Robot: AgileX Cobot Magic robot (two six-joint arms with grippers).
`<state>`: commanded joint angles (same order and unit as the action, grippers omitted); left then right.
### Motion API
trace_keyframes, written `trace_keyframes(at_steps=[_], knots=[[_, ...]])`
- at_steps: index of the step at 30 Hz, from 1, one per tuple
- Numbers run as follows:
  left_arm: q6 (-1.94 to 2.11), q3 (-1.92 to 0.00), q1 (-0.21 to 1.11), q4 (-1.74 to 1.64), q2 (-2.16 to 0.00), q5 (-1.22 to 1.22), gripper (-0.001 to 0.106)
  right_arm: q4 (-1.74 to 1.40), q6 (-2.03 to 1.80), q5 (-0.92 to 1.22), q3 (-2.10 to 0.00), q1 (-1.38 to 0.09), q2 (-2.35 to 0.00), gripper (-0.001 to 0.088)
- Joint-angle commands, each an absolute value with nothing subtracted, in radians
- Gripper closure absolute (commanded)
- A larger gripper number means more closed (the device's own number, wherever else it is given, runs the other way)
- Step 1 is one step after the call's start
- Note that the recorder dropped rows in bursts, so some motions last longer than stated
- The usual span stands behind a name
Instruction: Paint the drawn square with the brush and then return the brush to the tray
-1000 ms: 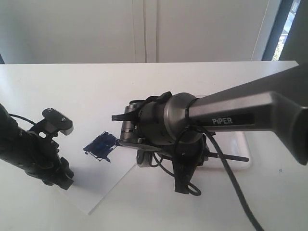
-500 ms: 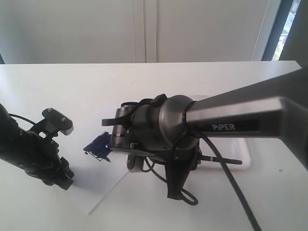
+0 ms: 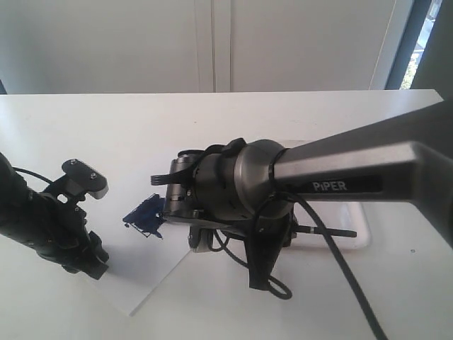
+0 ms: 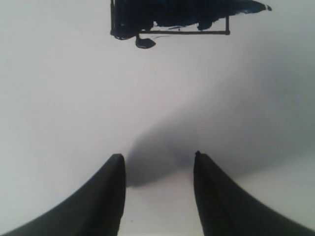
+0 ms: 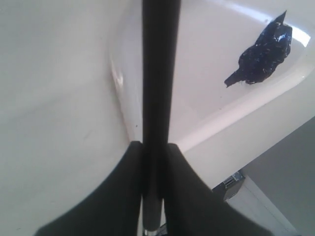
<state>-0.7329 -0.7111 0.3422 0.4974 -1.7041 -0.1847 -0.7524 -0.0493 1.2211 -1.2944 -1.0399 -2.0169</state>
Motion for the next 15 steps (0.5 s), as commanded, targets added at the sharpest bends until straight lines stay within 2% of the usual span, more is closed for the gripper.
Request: trace_keyframes(at_steps=[15], knots=[[-0.733, -0.711, 0.342, 0.497, -1.704, -0.18, 0.056, -0.69, -0.027, 1.221, -1.294, -1.035, -2.017, 0.0868]])
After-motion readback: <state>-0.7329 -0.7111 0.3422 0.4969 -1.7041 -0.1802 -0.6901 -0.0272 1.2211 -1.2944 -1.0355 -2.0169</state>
